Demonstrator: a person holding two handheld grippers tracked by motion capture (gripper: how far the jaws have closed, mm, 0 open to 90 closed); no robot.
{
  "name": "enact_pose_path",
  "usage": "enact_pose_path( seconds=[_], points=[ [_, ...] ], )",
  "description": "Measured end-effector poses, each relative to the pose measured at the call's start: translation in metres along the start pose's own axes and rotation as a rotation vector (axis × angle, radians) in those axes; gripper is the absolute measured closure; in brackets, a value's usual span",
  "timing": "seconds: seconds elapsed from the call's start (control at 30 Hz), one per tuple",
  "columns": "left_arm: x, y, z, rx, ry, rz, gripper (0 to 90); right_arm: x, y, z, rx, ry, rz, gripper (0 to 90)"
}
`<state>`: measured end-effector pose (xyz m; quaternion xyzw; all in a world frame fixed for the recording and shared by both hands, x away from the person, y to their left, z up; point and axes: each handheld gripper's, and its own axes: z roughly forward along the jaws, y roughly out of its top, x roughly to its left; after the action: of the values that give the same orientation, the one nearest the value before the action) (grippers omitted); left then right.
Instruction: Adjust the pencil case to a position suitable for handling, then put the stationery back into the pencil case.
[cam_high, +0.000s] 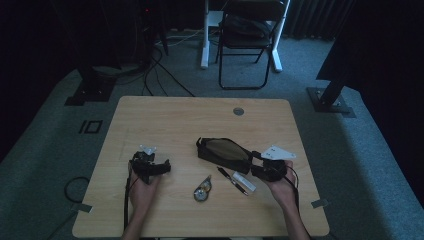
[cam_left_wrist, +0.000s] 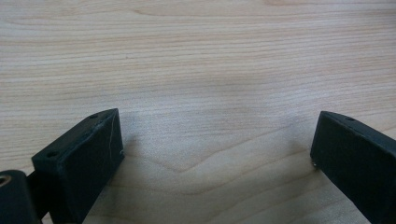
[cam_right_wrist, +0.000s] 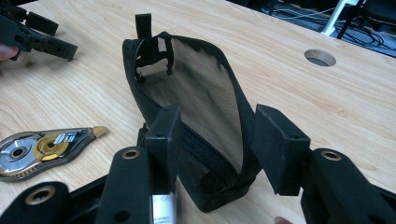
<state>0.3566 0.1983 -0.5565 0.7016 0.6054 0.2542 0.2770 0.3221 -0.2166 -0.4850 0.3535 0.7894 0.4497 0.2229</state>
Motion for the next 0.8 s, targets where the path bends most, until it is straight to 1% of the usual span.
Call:
enact_pose_path(
  seconds=[0.33, 0.5, 0.8],
  points=[
    [0.0, 0.0, 0.0, 0.0, 0.0, 0.0, 2.7, 0.004, -0.003, 0.004, 0.013, 0.017, 0.001, 50.8],
    [0.0, 0.0, 0.0, 0.0, 0.002, -0.002, 2.7, 0.008, -0.003, 0.002, 0.014, 0.024, -0.024, 49.1],
    [0.0, 0.0, 0.0, 0.0, 0.002, -0.002, 2.7, 0.014, 0.0, -0.003, -0.001, 0.063, -0.051, 49.2]
  ],
)
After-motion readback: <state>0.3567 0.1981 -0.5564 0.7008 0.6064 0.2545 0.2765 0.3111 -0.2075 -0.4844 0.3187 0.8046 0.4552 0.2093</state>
